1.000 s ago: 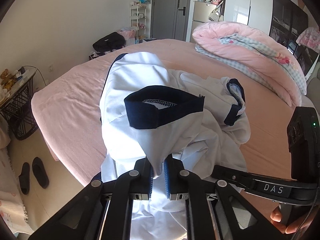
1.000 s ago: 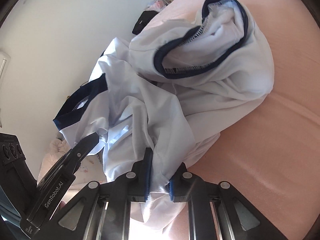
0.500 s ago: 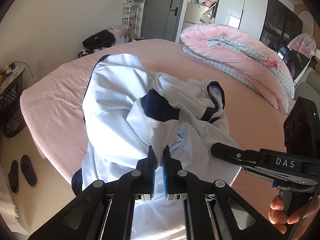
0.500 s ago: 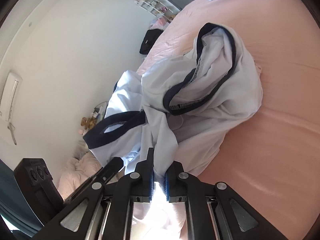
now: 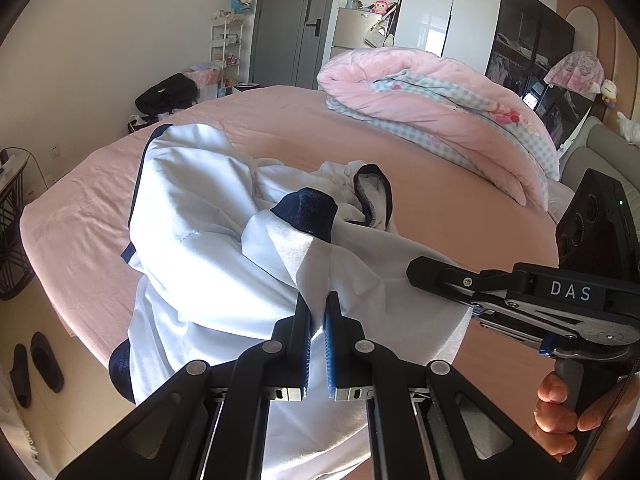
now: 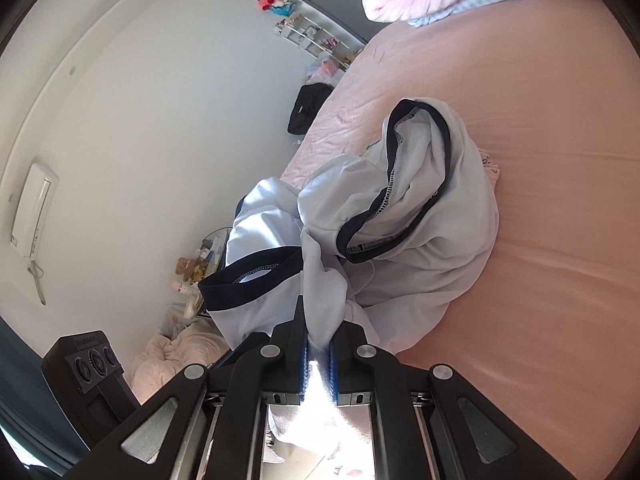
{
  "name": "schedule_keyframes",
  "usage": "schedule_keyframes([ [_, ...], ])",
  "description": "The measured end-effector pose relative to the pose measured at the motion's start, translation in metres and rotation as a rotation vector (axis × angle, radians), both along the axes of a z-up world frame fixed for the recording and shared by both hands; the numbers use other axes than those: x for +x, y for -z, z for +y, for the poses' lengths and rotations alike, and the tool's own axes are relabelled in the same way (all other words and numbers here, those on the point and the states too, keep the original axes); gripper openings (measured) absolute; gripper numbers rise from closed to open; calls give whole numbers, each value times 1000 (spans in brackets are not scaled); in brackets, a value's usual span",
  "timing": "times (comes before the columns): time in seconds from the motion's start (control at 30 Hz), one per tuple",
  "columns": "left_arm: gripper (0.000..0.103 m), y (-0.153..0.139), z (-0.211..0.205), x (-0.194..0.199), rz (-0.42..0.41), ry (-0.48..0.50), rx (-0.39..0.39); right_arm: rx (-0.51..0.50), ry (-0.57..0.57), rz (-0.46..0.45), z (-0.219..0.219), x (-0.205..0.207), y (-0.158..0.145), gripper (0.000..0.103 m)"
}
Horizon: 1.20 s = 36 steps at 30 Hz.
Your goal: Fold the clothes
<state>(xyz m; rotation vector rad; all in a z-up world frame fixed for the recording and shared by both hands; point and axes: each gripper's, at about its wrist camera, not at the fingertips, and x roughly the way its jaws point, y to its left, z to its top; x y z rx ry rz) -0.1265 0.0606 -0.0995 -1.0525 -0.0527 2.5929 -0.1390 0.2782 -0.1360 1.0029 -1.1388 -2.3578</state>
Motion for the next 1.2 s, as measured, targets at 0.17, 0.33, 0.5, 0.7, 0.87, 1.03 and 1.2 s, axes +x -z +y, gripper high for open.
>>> schedule_keyframes([
  [0.17, 5, -1, 13, 0, -21, 34, 44, -20, 39, -11, 16, -3, 0, 6],
  [0.33, 5, -2, 38, 7, -13, 110, 53, -41, 101, -14, 37, 12, 0, 6],
  [0.5, 5, 0, 66, 12, -28, 189, 72, -27, 169, -38, 57, 24, 2, 6],
  [0.7, 5, 4, 99, 17, -60, 274, 95, 48, 223, -86, 72, 37, 6, 6],
  [0.87, 5, 9, 128, 27, -86, 340, 96, 82, 271, -109, 88, 56, 7, 6],
  [1.03, 5, 9, 149, 43, -88, 379, 59, 124, 303, -131, 103, 73, 11, 6],
  [1.2, 5, 8, 167, 58, -95, 407, 43, 146, 315, -134, 115, 86, 13, 6],
])
